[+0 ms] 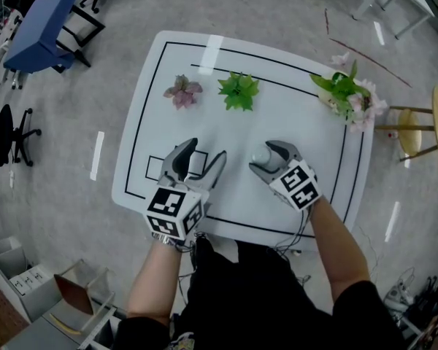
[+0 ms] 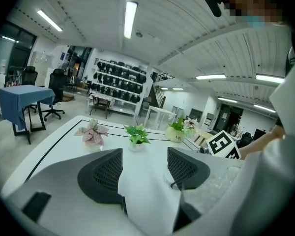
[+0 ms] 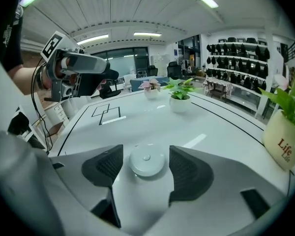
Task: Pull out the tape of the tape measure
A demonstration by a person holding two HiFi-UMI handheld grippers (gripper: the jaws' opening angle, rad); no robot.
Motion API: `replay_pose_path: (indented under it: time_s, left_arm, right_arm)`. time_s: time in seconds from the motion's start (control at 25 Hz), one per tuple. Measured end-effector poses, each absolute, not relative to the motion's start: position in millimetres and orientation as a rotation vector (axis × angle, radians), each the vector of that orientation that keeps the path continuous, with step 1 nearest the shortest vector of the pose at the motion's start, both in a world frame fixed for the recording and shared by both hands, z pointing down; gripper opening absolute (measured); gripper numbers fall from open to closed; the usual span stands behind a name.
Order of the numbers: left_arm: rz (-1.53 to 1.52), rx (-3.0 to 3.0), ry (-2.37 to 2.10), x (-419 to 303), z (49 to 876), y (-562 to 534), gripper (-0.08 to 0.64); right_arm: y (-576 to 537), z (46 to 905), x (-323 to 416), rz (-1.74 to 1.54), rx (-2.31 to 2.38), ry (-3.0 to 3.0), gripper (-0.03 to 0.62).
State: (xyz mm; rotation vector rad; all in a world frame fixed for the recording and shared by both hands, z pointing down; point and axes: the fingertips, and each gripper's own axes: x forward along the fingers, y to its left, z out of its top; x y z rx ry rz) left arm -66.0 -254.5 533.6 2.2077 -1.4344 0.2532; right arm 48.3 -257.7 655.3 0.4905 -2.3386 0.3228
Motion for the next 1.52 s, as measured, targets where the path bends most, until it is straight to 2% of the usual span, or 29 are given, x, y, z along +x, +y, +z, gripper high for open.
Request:
replay_pose_path:
  time_s: [0.16,0.44,0.52,0.88,1.24,1.52]
  left_arm:
    - [0.255,2.198,-1.428,-68,540,-255,0.268]
    - [0.252,2.2,-1.415,-67,540,-254,0.268]
    - [0.251,2.202,-1.411,-67,539,-253,0.268]
    - [0.249,2.224,-1.395,-66,532,-243,0.268]
    - [0.23,2.323,-1.302,-54,517,-228,0.258]
    - [0.241,2.415,-1.183,-38,503,-211,0.244]
  right_arm:
    - [-257,663,47,0.275,0.464,-2.297,0.259]
    - [-257,663,47,0.254,0.469,-2.293,0.251]
    - [-256,663,47,0.251,0.468,-2.292,0.225]
    - [-256,656,47,0.296,0.48,-2.292,0.221]
    - [-249,599,30,0.405,0.429,-2.408,0.221]
    - [-225,547,12,0.368,0.312,-2.477,0.221]
